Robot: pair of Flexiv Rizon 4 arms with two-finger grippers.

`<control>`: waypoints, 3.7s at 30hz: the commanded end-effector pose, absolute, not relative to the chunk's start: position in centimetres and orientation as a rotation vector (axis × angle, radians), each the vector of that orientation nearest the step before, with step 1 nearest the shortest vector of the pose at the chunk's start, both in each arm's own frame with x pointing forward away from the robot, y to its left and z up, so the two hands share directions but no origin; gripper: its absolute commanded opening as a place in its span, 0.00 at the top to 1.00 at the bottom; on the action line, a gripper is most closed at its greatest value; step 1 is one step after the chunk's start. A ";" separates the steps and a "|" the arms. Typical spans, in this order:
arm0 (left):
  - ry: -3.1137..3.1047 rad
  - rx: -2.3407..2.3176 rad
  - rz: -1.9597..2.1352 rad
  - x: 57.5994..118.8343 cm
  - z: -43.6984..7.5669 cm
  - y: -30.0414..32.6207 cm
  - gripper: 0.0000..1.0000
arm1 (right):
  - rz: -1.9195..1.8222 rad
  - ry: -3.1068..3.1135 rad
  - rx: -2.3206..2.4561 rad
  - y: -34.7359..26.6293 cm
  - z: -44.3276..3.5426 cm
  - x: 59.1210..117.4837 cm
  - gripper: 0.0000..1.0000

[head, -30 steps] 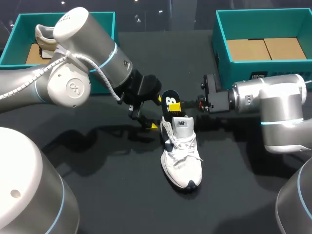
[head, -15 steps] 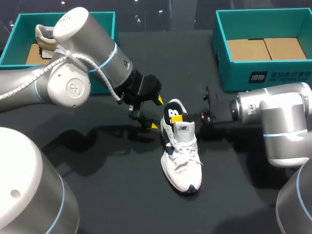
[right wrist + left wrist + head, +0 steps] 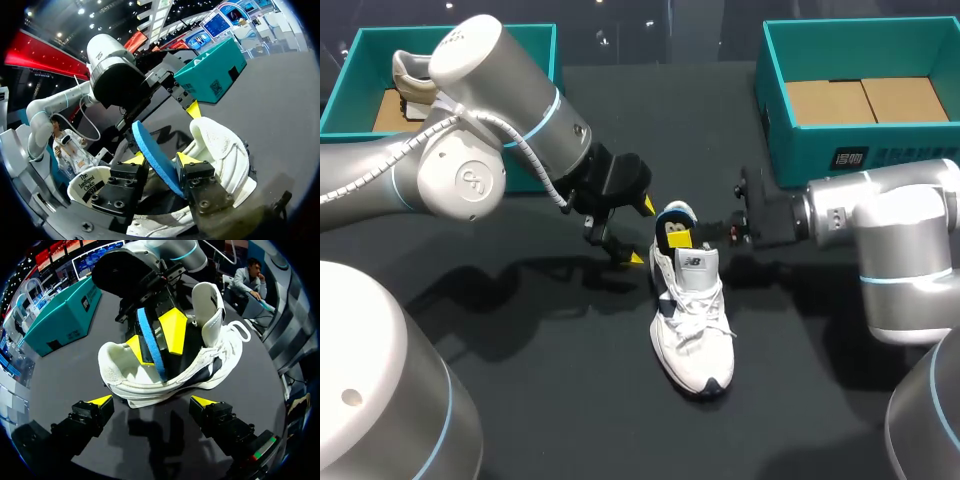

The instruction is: Take the shoe out of the shoebox, open the shoe tongue, remove and reinsert the insole, then place the shoe into the shoebox

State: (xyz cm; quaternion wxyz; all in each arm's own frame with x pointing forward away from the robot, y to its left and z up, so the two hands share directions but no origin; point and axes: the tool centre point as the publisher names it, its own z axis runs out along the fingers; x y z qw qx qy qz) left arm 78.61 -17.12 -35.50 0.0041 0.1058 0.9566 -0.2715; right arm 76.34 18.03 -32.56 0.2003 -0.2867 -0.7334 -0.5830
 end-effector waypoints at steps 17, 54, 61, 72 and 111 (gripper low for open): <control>2.998 0.333 -0.848 78.6 -35.6 -17.2 0.00 | -1.618 -2.077 -0.804 18.0 -33.8 78.2 0.58; 2.998 0.333 -0.848 78.6 -35.6 -17.2 0.00 | -1.222 -2.070 -0.989 17.8 -35.0 74.4 1.00; 2.998 0.333 -0.848 78.6 -35.6 -17.2 0.00 | -1.401 -2.089 -0.879 17.8 -33.3 75.1 0.69; 2.998 0.333 -0.848 78.6 -35.6 -17.2 0.00 | -1.546 -2.095 -0.769 18.2 -32.2 76.8 0.69; 2.998 0.333 -0.848 78.6 -35.6 -17.2 0.00 | -1.545 -2.131 -0.816 18.1 -33.0 76.1 0.58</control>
